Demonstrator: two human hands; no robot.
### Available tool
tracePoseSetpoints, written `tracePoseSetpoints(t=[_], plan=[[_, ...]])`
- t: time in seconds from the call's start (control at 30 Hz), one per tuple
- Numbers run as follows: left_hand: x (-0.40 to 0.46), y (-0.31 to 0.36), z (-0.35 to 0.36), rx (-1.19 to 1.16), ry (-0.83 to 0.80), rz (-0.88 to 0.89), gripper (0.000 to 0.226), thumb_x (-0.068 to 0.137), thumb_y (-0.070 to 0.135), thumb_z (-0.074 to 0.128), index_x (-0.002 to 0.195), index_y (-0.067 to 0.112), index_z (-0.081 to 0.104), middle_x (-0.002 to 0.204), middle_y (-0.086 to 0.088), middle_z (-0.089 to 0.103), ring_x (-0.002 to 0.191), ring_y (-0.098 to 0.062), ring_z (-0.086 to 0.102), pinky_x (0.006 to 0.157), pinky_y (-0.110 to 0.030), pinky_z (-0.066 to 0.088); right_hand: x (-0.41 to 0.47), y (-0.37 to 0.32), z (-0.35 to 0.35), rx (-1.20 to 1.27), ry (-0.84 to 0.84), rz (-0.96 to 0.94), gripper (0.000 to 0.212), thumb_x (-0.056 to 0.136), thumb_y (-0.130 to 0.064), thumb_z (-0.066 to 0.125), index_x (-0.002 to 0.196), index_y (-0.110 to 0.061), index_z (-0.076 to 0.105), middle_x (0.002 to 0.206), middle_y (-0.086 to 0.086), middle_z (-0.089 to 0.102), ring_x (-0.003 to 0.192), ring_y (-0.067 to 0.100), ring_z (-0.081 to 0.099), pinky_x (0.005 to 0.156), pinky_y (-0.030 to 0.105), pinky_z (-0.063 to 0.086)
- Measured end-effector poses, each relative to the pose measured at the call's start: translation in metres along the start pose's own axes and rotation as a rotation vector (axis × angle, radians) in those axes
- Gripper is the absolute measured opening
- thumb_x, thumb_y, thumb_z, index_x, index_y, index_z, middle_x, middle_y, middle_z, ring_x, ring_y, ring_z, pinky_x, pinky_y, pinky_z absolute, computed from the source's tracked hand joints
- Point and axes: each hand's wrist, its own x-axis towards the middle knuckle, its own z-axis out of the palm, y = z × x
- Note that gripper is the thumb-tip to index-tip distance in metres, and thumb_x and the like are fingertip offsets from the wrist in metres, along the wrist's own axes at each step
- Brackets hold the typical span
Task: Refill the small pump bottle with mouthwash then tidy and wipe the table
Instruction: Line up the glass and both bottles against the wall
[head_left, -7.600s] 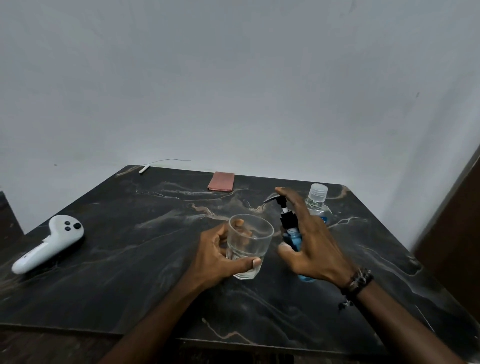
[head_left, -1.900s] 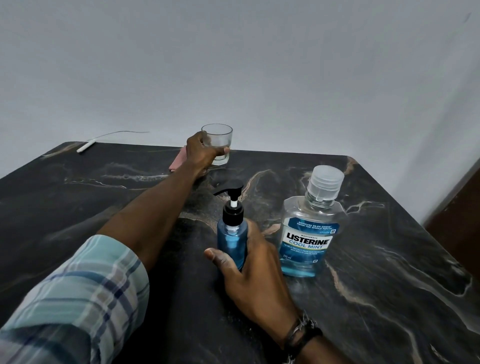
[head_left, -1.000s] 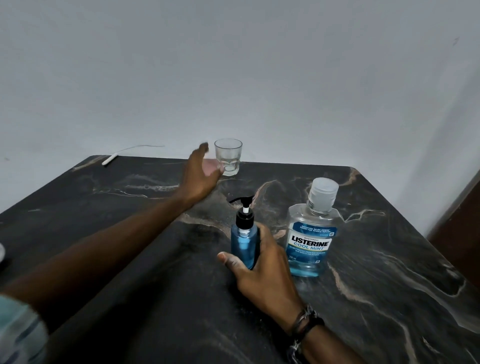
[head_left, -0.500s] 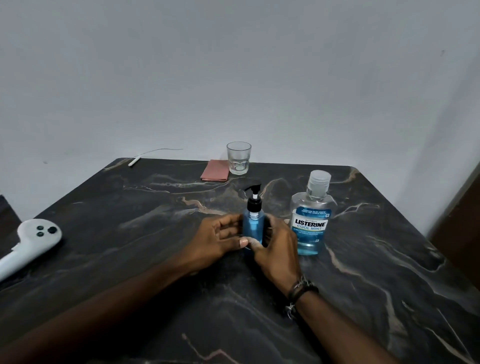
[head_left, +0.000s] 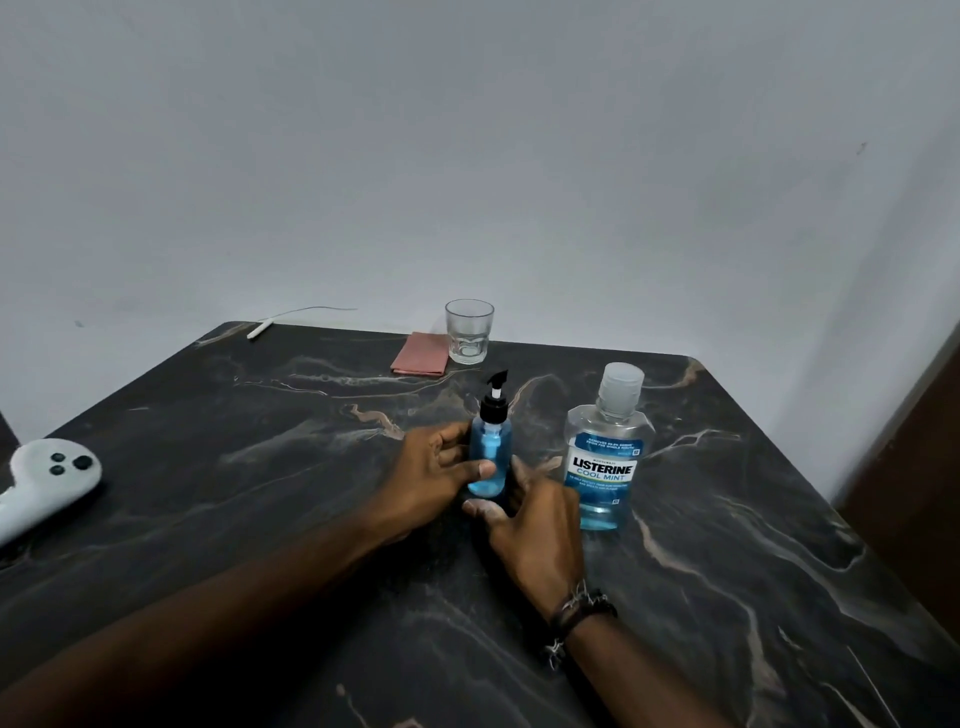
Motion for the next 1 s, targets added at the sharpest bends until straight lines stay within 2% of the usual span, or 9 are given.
tracePoseSetpoints(t=[0.1,0.17,0.27,0.4,0.47,0.6,0.7,0.87,1.0], plan=[[0.025,0.003,-0.001,0.037,0.052,0.031,0.041,0.080,-0.007,0.072,0.102,0.028,0.069,0.099,0.011,0.078,0.096,-0.009,0.073,0.078,-0.020,0.057,0.000,0.000,0.001,-0.055,0.023,0.015,0.033,0.077,-0.037,0.080,0.103,-0.020,0.070,0.087,-0.001,0.075,0.081,0.013,0.068,0.075,0.029,0.053],[0.047,0.003,-0.001,0.066,0.066,0.054,0.040,0.081,-0.004,0.072,0.103,0.029,0.069,0.098,0.011,0.077,0.095,-0.008,0.073,0.079,-0.020,0.057,0.001,0.001,0.002,-0.080,0.030,0.020,0.034,0.079,-0.043,0.076,0.098,-0.015,0.071,0.078,0.002,0.072,0.074,0.013,0.063,0.071,0.028,0.050],[0.086,0.002,0.002,0.139,0.105,0.095,0.036,0.083,-0.002,0.071,0.117,0.009,0.066,0.109,-0.002,0.073,0.091,-0.004,0.073,0.078,-0.021,0.058,0.002,0.003,0.005,-0.077,0.023,0.007,0.036,0.083,-0.046,0.070,0.103,-0.017,0.072,0.087,0.001,0.075,0.084,0.016,0.069,0.076,0.032,0.054],[0.135,-0.002,0.014,0.230,0.198,0.081,0.039,0.084,-0.001,0.071,0.122,-0.004,0.062,0.117,-0.020,0.069,0.101,-0.029,0.070,0.090,-0.041,0.058,0.005,0.004,0.008,-0.034,0.039,-0.009,0.032,0.085,-0.043,0.067,0.108,-0.021,0.073,0.100,-0.004,0.077,0.093,0.012,0.071,0.082,0.032,0.056],[0.158,-0.008,0.021,0.258,0.240,0.064,0.036,0.085,0.000,0.071,0.120,-0.005,0.063,0.116,-0.021,0.069,0.104,-0.034,0.068,0.094,-0.046,0.055,0.005,0.003,0.009,-0.019,0.035,-0.017,0.033,0.086,-0.045,0.065,0.111,-0.025,0.072,0.102,-0.008,0.076,0.095,0.009,0.071,0.084,0.031,0.055],[0.196,-0.023,0.034,0.302,0.328,0.017,0.032,0.084,0.001,0.071,0.116,-0.004,0.065,0.112,-0.020,0.071,0.104,-0.033,0.067,0.090,-0.042,0.056,0.004,0.004,0.011,-0.017,0.081,-0.002,0.036,0.082,-0.050,0.063,0.110,-0.030,0.071,0.099,-0.011,0.076,0.093,0.006,0.071,0.081,0.028,0.056],[0.217,-0.034,0.042,0.322,0.381,-0.011,0.029,0.084,0.002,0.072,0.112,-0.002,0.066,0.109,-0.019,0.071,0.101,-0.033,0.068,0.088,-0.046,0.057,0.004,0.006,0.013,-0.032,0.075,0.012,0.037,0.081,-0.052,0.065,0.108,-0.028,0.072,0.098,-0.007,0.077,0.092,0.009,0.071,0.082,0.028,0.056],[0.238,-0.044,0.049,0.391,0.457,-0.050,0.020,0.083,0.005,0.074,0.101,0.001,0.069,0.101,-0.018,0.073,0.091,-0.028,0.067,0.079,-0.040,0.057,0.005,0.007,0.014,-0.052,0.053,0.004,0.037,0.080,-0.051,0.063,0.105,-0.025,0.073,0.098,-0.004,0.077,0.092,0.014,0.071,0.080,0.028,0.055],[0.250,-0.051,0.047,0.424,0.476,-0.077,0.021,0.083,0.006,0.074,0.103,0.001,0.069,0.103,-0.018,0.072,0.096,-0.032,0.067,0.083,-0.043,0.057,0.005,0.007,0.013,-0.057,0.062,-0.013,0.035,0.081,-0.048,0.062,0.103,-0.024,0.074,0.095,-0.003,0.077,0.089,0.017,0.072,0.075,0.028,0.055]])
